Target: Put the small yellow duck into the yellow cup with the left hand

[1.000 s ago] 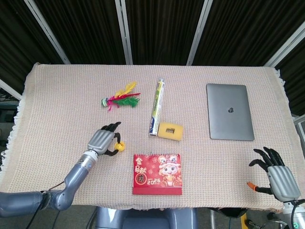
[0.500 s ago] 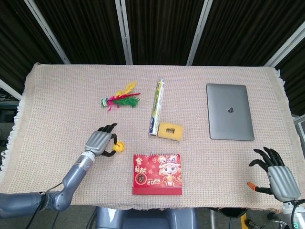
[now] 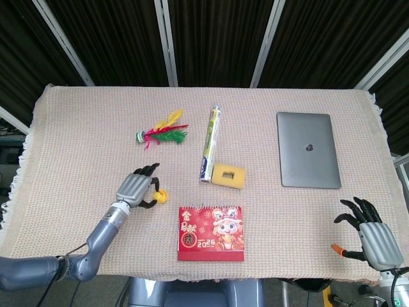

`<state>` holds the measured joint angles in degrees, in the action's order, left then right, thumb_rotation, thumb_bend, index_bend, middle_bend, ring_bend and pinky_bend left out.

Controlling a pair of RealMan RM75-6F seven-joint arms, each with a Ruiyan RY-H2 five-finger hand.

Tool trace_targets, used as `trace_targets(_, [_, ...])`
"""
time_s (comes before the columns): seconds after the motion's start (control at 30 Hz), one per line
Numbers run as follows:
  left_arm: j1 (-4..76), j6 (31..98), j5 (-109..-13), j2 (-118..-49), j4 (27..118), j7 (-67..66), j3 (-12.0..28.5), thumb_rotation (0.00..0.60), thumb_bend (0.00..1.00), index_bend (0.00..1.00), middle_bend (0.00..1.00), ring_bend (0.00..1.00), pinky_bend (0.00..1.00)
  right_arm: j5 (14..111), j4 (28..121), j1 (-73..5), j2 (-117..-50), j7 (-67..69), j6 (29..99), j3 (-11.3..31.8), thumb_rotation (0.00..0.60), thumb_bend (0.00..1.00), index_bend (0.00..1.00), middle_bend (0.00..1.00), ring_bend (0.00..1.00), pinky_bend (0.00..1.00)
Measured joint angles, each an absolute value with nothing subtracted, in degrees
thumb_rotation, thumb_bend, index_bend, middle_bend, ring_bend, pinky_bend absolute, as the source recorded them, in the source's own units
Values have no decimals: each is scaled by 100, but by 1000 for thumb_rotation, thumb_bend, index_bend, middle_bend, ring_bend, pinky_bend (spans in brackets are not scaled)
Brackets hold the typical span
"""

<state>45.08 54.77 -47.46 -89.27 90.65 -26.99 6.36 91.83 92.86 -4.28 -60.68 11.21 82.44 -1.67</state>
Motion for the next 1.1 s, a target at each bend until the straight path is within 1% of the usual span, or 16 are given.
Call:
trace_targets(0.23, [4516, 5485, -4739, -8954, 9050, -2715, 631, 600, 346, 534, 0, 65, 162, 9180, 9290, -428, -6066, 1128, 8239, -169, 600, 0, 419, 130, 0, 0])
trace_targets(0.4, [4509, 5527, -4791, -8980, 9008, -2721, 625, 600, 319, 443, 0, 65, 167, 9177, 9293, -428, -6064, 1141, 8236, -170, 600, 0, 420, 130, 0, 0])
trace_targets(0.6, [4492, 5548, -4811, -8990, 8983, -2719, 619, 600, 248, 397, 0, 65, 169, 9176, 9295, -428, -6061, 1153, 8235, -171, 600, 0, 420, 130, 0, 0])
trace_targets(0.77, [4489, 5545, -4801, -8989, 8979, -2738, 613, 600, 234, 365, 0, 65, 170, 9174, 9297, -427, -6061, 1153, 8236, -170, 600, 0, 420, 130, 0, 0])
trace_targets(0.93, [4486, 5548, -4825, -8984, 8980, -2751, 606, 600, 192, 295, 0, 65, 171, 9168, 9300, -427, -6060, 1156, 8231, -170, 600, 0, 421, 130, 0, 0])
trace_targets(1.1, [4462, 5570, -5022, -8864, 8980, -2694, 594, 600, 172, 259, 0, 65, 174, 9163, 9295, -429, -6057, 1172, 8224, -170, 600, 0, 421, 130, 0, 0])
